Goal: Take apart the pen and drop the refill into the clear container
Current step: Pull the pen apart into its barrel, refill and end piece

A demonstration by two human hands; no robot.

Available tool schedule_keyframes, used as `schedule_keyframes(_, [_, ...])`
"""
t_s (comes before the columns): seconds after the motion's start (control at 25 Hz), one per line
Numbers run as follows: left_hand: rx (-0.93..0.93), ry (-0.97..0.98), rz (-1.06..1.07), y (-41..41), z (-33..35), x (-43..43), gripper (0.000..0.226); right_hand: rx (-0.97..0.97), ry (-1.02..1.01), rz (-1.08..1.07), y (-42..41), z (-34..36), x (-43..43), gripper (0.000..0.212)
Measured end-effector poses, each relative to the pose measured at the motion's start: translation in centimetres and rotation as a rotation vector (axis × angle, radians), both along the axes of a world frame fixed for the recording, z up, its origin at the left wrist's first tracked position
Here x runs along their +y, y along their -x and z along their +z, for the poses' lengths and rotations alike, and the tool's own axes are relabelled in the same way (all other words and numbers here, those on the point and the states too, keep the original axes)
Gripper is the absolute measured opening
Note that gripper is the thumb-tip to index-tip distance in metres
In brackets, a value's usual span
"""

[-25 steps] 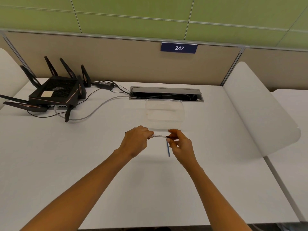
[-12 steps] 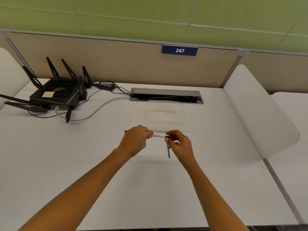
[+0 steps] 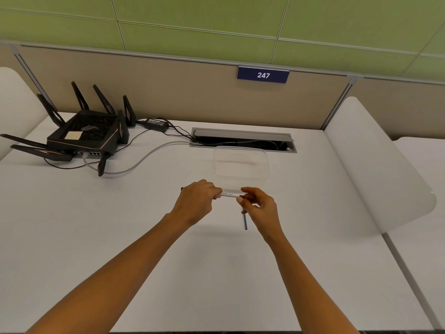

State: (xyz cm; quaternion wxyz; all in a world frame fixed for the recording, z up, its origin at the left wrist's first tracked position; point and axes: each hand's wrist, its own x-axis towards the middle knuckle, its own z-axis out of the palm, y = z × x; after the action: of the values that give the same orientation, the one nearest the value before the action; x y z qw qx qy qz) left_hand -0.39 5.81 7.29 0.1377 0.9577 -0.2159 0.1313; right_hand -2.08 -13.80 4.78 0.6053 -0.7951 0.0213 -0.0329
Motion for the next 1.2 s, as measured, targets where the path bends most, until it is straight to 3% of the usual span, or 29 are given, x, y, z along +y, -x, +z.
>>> schedule_keyframes(0.08, [-0.003, -0.014, 0.005, -0.1, 0.0, 0.1, 0.018, 0.011, -0.005, -0.01, -0.1, 0.2, 0.0, 0.005])
schedule_keyframes(0.32, [0.001, -0.065, -0.018, 0.1, 0.8, 0.1, 0.022, 0.05, 0.042, 0.024, -0.5, 0.2, -0.1, 0.021])
schedule_keyframes(0.56, [0.011, -0.06, -0.01, -0.3, 0.5, 0.1, 0.021, 0.056, -0.031, 0.01, -0.6, -0.2, -0.1, 0.008])
schedule_keyframes(0.8, [0.01, -0.05, -0.008, -0.3, 0.4, 0.1, 0.022, 0.059, 0.015, 0.026, -1.0, -0.1, -0.1, 0.02])
schedule_keyframes(1.04, [0.014, -0.046, 0.0, -0.5, 0.4, 0.0, 0.022, 0.029, -0.006, -0.01, -1.2, 0.0, 0.2, 0.011])
schedule_keyframes(1.2, [-0.013, -0.082, -0.012, -0.5, 1.3, -0.1, 0.024, 0.018, 0.056, -0.002, -1.6, 0.2, 0.2, 0.023])
